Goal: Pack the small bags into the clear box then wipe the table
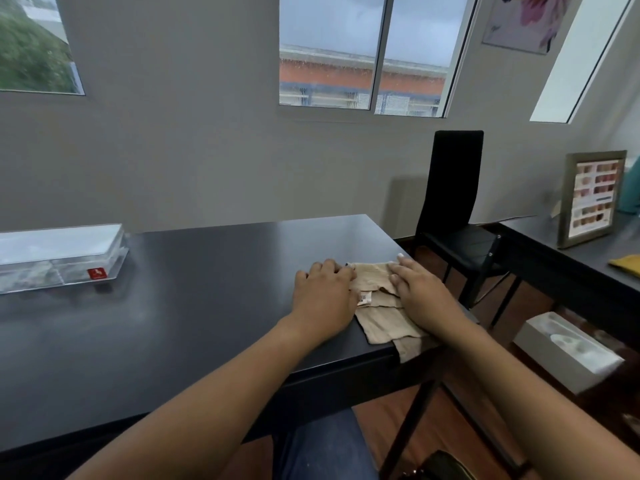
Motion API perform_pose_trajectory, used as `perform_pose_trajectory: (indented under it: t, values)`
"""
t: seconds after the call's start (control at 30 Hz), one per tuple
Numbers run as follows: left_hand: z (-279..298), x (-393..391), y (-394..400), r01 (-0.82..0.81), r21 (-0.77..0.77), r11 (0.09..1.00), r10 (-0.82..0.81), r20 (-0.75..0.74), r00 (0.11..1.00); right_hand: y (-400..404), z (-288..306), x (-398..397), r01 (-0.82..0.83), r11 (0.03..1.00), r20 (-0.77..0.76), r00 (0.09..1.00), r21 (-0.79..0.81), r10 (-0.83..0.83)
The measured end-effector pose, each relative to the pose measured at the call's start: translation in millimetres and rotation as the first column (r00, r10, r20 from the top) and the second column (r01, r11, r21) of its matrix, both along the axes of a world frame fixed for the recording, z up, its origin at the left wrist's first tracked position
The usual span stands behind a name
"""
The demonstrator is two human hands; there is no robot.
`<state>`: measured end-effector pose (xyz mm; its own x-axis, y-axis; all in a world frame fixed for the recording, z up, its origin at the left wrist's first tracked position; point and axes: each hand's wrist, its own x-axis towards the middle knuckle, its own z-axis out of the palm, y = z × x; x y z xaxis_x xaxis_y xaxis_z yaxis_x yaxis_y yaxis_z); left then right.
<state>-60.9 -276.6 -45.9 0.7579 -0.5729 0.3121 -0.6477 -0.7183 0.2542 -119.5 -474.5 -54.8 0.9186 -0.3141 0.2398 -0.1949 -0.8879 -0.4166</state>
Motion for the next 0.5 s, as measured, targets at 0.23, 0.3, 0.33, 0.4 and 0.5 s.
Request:
perform_pose_trajectory:
  t: [0.23, 0.3, 0.33, 0.4, 0.5]
  values:
    - [1.2, 2.4, 17.5, 0.041, 0.065, 0.997, -0.04, -0.015, 0.999, 1.9, 1.0, 1.6, 0.017, 0.993, -0.006, 1.0, -0.12, -0.018]
    - [4.0, 0.2, 27.1, 0.049, 0.076, 0.996, -0.046, -0.038, 0.998, 8.1, 6.3, 1.0, 0.055, 0.983, -0.017, 0.998, -0.173, -0.059]
    - [4.6, -1.8, 34.0, 0.054, 0.085, 0.995, -0.051, -0.039, 0.998, 12.9, 8.8, 0.7, 0.067, 0.98, -0.007, 0.998, -0.186, -0.07]
    - [3.5, -7.5, 52.1, 0.059, 0.084, 0.995, -0.057, -0.023, 0.998, 28.5, 12.4, -1.1, 0.037, 0.981, 0.054, 0.998, -0.193, -0.027]
    - [0.1, -15.6, 84.5, 0.045, 0.056, 0.997, -0.044, -0.019, 0.999, 58.1, 15.2, -2.3, -0.09, 0.982, 0.136, 0.984, -0.166, 0.113]
